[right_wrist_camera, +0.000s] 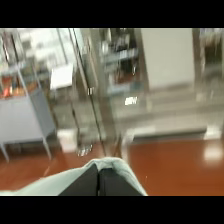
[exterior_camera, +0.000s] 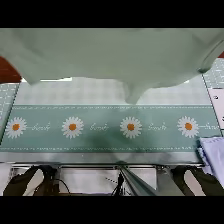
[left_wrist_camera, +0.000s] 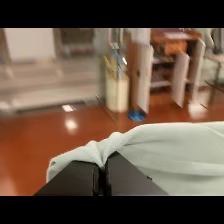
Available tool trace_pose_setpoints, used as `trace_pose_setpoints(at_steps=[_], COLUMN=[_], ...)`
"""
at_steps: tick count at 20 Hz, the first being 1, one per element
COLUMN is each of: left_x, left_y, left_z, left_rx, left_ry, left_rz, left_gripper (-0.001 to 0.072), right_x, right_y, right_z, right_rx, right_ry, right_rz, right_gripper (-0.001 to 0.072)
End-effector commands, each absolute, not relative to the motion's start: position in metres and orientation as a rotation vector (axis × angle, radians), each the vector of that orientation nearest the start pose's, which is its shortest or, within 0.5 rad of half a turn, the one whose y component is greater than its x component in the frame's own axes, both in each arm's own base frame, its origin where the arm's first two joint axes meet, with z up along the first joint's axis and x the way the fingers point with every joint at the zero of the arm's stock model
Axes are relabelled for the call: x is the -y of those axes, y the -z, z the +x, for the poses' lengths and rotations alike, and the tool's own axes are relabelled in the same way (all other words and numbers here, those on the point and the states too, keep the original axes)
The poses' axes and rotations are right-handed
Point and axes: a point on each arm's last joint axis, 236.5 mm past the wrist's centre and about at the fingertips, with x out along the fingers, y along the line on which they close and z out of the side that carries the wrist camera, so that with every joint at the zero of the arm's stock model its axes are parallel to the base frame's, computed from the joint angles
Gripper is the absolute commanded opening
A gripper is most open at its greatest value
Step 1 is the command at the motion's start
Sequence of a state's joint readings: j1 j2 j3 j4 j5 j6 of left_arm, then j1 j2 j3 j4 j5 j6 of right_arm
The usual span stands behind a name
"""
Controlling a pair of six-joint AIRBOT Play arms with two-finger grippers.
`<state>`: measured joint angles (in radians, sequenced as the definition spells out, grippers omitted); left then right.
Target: Fold the shirts.
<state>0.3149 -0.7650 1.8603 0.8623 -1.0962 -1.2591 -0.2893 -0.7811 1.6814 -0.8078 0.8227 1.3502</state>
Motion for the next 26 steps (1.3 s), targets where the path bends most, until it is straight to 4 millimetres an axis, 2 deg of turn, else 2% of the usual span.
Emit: trace_pose_setpoints(at_steps=[1, 3, 5, 9, 11, 13, 15, 17, 19, 21, 24, 26], left_x=[0.05, 0.036, 0.027, 0.016, 0.011, 0.01, 0.011, 0.012, 0.005, -0.003, 0.001, 0.002], left_y=[-0.569, -0.553, -0.52, -0.444, -0.419, -0.409, -0.388, -0.349, -0.303, -0.253, -0.183, -0.153], left_z=[0.149, 0.125, 0.121, 0.138, 0.152, 0.172, 0.195, 0.217, 0.246, 0.284, 0.344, 0.383], left_rx=[0.256, 0.198, 0.064, -0.287, -0.414, -0.475, -0.581, -0.739, -0.873, -0.956, -1.024, -1.025], left_ry=[0.093, -0.003, -0.05, -0.042, -0.028, 0.003, 0.052, 0.104, 0.123, 0.129, 0.177, 0.198], left_rz=[0.095, 0.098, 0.108, 0.086, 0.069, 0.05, 0.012, -0.043, -0.111, -0.186, -0.263, -0.25], left_gripper=[0.0027, 0.0027, 0.0027, 0.0028, 0.0027, 0.0027, 0.0027, 0.0026, 0.0026, 0.0027, 0.0027, 0.0027], right_x=[-0.04, -0.037, -0.034, -0.016, -0.011, -0.007, 0.003, 0.005, -0.001, -0.003, -0.017, -0.023], right_y=[-0.586, -0.579, -0.554, -0.503, -0.481, -0.443, -0.387, -0.332, -0.295, -0.256, -0.199, -0.168], right_z=[0.217, 0.199, 0.192, 0.194, 0.207, 0.232, 0.261, 0.294, 0.33, 0.367, 0.432, 0.475], right_rx=[0.325, 0.261, 0.138, -0.079, -0.18, -0.348, -0.598, -0.829, -0.946, -1.042, -1.094, -1.074], right_ry=[-0.204, -0.15, -0.101, -0.011, -0.009, -0.027, -0.047, -0.107, -0.178, -0.189, -0.193, -0.186], right_rz=[0.199, 0.175, 0.143, 0.105, 0.088, 0.08, 0.092, 0.141, 0.192, 0.185, 0.135, 0.14], right_gripper=[0.0015, 0.0015, 0.0015, 0.0015, 0.0015, 0.0015, 0.0015, 0.0015, 0.0015, 0.0015, 0.0015, 0.0015])
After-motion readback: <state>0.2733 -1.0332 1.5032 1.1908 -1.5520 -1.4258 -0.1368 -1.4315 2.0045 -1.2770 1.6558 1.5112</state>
